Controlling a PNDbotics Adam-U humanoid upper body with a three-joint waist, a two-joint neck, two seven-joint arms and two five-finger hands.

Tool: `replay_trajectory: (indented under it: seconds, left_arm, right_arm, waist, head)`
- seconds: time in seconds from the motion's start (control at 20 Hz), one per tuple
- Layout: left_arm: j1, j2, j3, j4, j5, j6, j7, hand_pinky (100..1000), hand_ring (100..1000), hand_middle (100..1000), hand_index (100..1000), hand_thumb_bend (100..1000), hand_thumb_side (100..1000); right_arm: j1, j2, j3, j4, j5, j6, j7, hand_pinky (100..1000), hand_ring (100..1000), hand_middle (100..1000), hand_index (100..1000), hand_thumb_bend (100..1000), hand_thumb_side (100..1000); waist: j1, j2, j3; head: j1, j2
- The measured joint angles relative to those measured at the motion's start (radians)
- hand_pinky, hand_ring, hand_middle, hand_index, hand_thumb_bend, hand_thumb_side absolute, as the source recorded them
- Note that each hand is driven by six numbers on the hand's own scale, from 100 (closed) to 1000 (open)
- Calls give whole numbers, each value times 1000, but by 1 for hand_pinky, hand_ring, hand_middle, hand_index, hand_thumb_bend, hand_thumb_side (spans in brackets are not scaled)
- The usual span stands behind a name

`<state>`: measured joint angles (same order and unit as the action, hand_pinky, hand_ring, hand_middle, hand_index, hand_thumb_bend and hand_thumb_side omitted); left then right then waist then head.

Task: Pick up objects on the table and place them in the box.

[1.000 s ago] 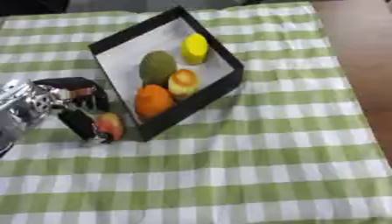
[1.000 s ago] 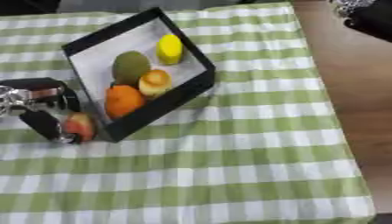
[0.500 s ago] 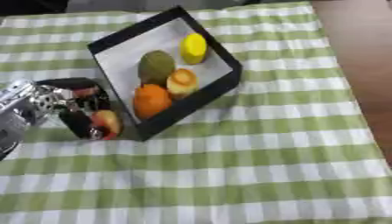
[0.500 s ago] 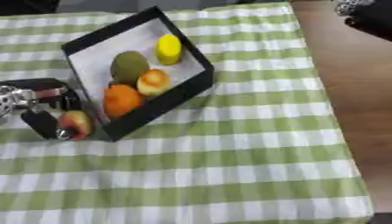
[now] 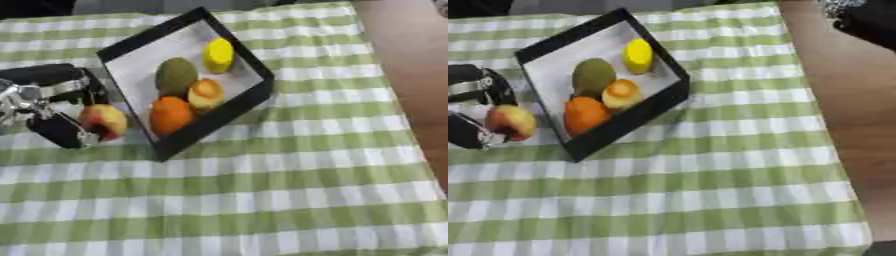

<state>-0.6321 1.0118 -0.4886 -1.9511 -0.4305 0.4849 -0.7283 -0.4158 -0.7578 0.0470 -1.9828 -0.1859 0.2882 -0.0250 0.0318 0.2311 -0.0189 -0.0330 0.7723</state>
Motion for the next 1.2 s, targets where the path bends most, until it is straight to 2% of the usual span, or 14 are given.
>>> replay_trajectory:
  seconds: [0.2,0.45,0.5,0.55,0.65,0.8,1.2]
  left_arm:
    - [-15,31,61,-31,-4,-40,-18,747,710,628,558,272,100]
    - [-114,11,121,-34,-3,-62,-13,739,695,615,552,230,100]
    - [-135,-3,126,-34,-2,-58,-13,741,693,614,551,100,148]
    - [-158,-21,129,-34,-1,-51,-12,742,693,613,551,222,100]
    - [-203,-61,129,-34,-2,-39,-10,741,691,614,545,214,100]
    - [-267,-123,106,-8,-20,-22,-9,758,703,624,546,230,100]
    - [-438,-282,-31,153,-120,5,14,745,690,620,541,204,100]
  right_arm:
    - [3,0,-3,0,0,-2,-2,898,738,687,781,116,392]
    - [2,0,-4,0,-1,-4,-4,898,738,687,781,116,389]
    - [2,0,-3,0,-2,-4,-3,898,738,687,781,115,389]
    - [1,0,-3,0,-3,-4,-2,898,738,687,781,115,389]
    - [-7,0,-2,0,-4,-3,1,898,737,686,781,115,389]
    - [-9,0,4,0,-4,0,6,898,736,684,780,115,390]
    - [-25,0,11,0,-4,3,17,898,736,685,781,118,388]
  waist:
    - [0,0,0]
    - [0,-1,0]
    - [0,-1,-1]
    - [0,-1,-4]
    - [0,-1,-11]
    - [0,-1,-17]
    - [0,-1,-20]
  head:
    - [-18,0]
    - [-25,0]
    - [-23,0]
    - [-21,0]
    - [-14,0]
    - [-10,0]
    - [-8,0]
